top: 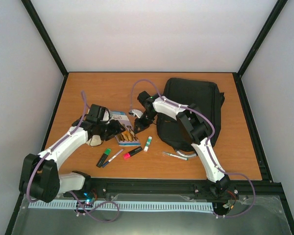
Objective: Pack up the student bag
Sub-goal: Pick up the book from the center of the board.
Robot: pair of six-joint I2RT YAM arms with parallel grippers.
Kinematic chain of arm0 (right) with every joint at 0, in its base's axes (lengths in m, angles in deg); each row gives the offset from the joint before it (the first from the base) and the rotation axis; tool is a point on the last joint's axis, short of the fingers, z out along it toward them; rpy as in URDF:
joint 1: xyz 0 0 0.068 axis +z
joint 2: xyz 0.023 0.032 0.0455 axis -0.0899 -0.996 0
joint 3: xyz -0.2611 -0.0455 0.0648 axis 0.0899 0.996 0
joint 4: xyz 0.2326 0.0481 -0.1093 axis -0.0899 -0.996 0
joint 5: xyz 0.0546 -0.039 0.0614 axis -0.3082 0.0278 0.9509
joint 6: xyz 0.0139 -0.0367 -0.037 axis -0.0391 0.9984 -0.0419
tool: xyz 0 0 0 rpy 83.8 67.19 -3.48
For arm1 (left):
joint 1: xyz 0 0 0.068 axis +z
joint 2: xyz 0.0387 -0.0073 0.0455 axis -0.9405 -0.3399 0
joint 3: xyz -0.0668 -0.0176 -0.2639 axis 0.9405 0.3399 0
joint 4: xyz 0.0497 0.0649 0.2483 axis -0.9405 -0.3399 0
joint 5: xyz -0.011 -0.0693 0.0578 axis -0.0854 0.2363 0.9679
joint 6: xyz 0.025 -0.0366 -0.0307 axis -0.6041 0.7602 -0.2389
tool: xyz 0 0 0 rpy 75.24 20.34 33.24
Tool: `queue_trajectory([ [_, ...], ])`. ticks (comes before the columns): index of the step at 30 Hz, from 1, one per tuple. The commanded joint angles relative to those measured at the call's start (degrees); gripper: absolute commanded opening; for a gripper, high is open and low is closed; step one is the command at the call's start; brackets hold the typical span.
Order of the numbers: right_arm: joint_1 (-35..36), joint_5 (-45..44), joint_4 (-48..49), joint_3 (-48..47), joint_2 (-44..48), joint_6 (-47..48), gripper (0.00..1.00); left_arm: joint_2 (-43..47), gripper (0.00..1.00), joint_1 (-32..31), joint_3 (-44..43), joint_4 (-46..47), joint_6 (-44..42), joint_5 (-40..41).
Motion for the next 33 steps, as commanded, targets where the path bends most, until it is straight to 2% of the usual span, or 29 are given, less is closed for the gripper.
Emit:
queue_trajectory([
  [1,1.35,-4.81,-0.25,0.9,-4.69,0.57,0.14,1.36,0.56,-0.39,-0.66,-0.83,1.59,-1.22],
  [9,1.34,-4.59,-0.26,0.59,-4.36,0.74,0.14,3.28,0.36,-0.39,-0.19,0.45,3.71,1.92],
  [11,1.34,-4.17,-0.61,0.09,-3.52,1.12,0.14,4.36,0.24,-0.39,0.15,1.48,3.85,3.49],
  [13,1.27,-4.38,-1.1,-0.93,-1.62,1.8,0.15,4.68,0.19,-0.39,-0.35,1.53,3.33,4.84],
  [17,-0.27,-3.3,-3.17,-4.02,4.23,2.31,0.17,3.68,0.03,-0.39,-4.03,0.16,0.64,5.45],
  [22,-4.32,-0.79,-3.81,-2.51,17.1,3.48,0.24,3.5,0.01,-0.39,-9.34,-2.0,-2.85,7.27],
  [24,-6.77,0.36,-2.67,1.67,23.56,4.95,0.34,3.5,0.01,-0.39,-11.33,-2.14,-5.02,5.8],
  [28,-12.74,0.97,0.36,11.24,35.82,8.02,0.47,4.54,0.01,-0.67,-14.13,0.36,-7.2,-1.58],
  [30,-15.38,-1.49,0.32,15.62,41.21,11.47,0.6,6.28,0.01,-1.46,-14.73,2.5,-7.14,-5.39],
  [33,-17.71,-9.25,1.14,23.92,50.1,17.79,0.66,8.43,0.01,-3.46,-16.64,2.78,-8.41,-7.68],
])
